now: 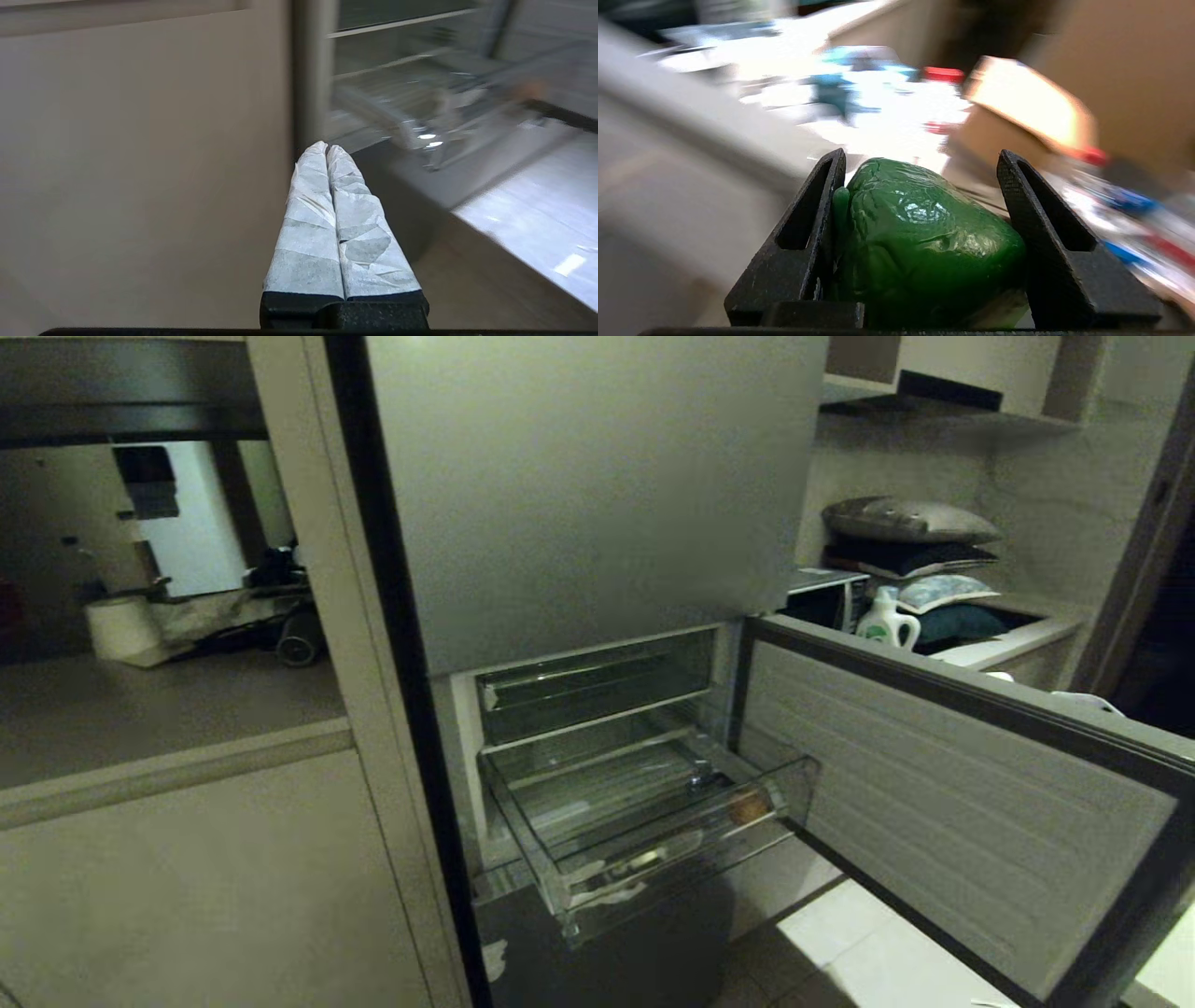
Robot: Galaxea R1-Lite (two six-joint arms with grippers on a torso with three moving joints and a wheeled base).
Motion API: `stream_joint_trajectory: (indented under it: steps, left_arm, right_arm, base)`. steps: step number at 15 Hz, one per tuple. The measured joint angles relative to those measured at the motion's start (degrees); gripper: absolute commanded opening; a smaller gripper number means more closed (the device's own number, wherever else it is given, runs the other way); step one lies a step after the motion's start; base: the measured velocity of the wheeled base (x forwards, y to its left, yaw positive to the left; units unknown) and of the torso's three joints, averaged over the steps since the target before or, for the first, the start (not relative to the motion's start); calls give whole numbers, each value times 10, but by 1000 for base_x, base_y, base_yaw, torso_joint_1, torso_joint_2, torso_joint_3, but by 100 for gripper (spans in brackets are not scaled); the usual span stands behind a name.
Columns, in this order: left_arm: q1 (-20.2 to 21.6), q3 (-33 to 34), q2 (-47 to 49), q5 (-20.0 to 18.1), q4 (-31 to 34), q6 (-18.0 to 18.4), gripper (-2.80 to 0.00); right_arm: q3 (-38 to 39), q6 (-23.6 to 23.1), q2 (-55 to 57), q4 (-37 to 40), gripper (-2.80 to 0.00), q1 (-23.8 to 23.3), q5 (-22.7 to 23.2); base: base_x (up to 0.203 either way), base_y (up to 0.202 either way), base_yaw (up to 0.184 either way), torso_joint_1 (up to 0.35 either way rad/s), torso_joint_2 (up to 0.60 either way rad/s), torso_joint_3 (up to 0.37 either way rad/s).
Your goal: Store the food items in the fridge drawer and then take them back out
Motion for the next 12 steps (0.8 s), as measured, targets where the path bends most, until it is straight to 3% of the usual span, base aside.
stream_joint_trajectory:
  steps: [4, 9, 12]
  left_arm:
    - [0, 0, 0, 0, 0, 0, -280]
    - [-1, 0, 0, 0, 0, 0, -280]
    - [0, 0, 0, 0, 0, 0, -280]
  right_arm:
    - [-6, 3, 30, -7, -280, -79, 0]
    - [-44, 24, 166, -52, -280, -164, 8]
    - [-84, 34, 271, -60, -280, -196, 54]
  base:
    - [1, 7, -133, 4, 3, 4]
    - [0, 0, 0, 0, 0, 0]
    - [0, 0, 0, 0, 0, 0]
